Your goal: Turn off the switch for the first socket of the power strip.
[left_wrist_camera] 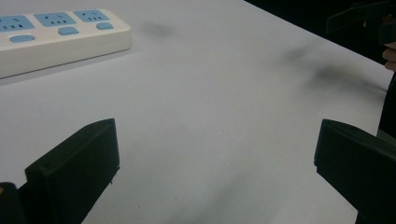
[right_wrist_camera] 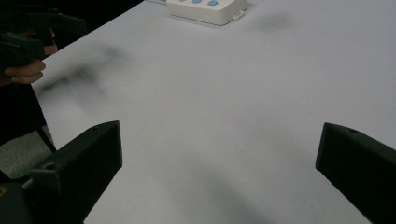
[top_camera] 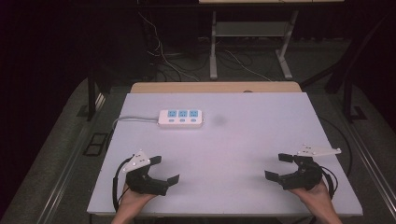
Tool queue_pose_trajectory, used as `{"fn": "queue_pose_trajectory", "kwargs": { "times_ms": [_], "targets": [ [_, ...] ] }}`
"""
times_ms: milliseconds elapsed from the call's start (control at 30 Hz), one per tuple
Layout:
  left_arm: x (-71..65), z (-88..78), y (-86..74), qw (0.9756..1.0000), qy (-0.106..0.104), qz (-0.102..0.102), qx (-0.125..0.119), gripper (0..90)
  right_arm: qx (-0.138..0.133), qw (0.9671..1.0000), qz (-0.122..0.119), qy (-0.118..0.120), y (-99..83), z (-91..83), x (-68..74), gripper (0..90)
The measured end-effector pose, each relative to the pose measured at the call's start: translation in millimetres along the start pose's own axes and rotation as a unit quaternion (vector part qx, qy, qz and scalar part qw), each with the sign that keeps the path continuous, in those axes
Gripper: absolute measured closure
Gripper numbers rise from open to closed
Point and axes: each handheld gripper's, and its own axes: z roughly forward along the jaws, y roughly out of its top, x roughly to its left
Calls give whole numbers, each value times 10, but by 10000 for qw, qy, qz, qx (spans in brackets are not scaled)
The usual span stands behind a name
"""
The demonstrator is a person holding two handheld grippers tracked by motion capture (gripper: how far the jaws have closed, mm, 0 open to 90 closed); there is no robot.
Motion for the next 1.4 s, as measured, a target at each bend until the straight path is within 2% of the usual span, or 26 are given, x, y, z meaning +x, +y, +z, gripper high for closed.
{"fn": "queue_pose_trajectory", "kwargs": {
  "times_ms": [567,933,1133,1400],
  "targets": [
    [7,-1,11,10000,-77,-2,20,0,136,9999,-3,74,-21,31,17,3],
    [13,4,47,9998,-135,130,120,0,289,9996,-7,52,-31,56,11,3],
    [7,16,83,9995,-243,145,147,0,330,9994,-16,59,-36,62,8,3],
    [-29,67,156,9987,-326,240,317,0,351,9994,-10,42,-42,61,4,3]
  ]
}}
